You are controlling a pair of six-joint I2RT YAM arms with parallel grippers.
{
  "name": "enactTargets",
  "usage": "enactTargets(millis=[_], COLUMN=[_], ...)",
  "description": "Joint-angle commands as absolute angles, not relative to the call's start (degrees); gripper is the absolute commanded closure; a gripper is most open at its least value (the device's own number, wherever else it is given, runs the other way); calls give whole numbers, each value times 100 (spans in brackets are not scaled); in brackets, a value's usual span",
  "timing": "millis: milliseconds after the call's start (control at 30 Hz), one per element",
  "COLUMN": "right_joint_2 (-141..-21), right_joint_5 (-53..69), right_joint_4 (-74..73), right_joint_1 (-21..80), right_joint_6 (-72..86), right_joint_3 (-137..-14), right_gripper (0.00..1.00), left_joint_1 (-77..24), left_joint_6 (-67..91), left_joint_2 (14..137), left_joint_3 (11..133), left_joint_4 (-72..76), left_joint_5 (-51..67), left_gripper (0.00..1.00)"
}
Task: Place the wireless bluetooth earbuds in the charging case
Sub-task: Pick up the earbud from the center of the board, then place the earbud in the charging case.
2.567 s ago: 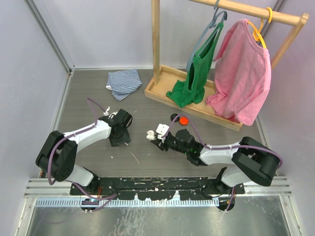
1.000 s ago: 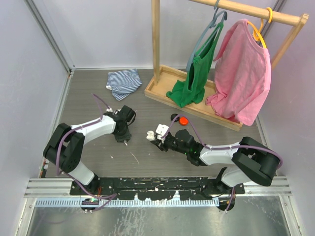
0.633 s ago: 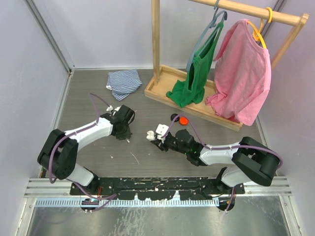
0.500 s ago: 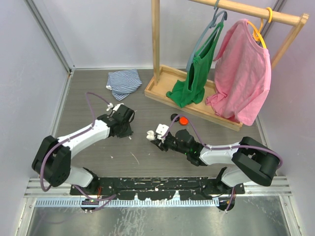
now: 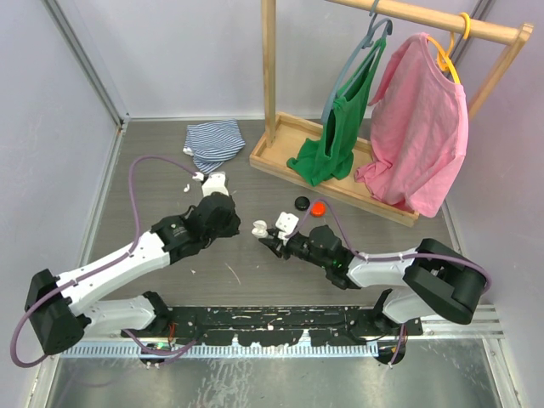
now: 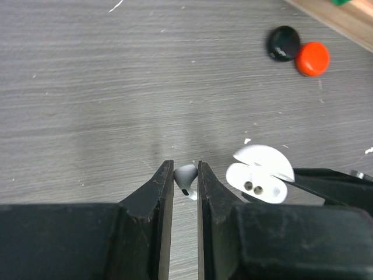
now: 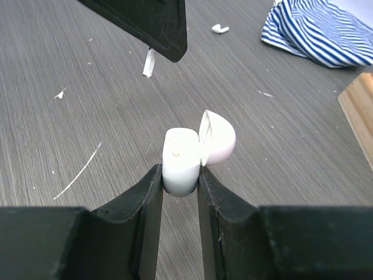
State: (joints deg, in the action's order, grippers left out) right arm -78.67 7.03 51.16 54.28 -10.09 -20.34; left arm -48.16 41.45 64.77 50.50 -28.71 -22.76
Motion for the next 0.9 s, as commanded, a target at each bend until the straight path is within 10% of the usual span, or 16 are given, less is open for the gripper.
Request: enactTargets(millis=[0,867], right_joint_2=[-7669,-7358], right_joint_5=[552,654], right_joint_4=[5942,7375], right_joint_1=[5467,5464], right_joint_6=[-871,-359], right_joint_3=[-1929,-1435], right_gripper=[99,99], left_joint_1=[-5328,-6424], left_joint_6=[3724,2069], left_joint_2=[6224,5823], left_joint_3=[5283,4532], left_joint_4=[-2240,278], left_joint_5=[-3068,-3099], left_gripper=[87,85])
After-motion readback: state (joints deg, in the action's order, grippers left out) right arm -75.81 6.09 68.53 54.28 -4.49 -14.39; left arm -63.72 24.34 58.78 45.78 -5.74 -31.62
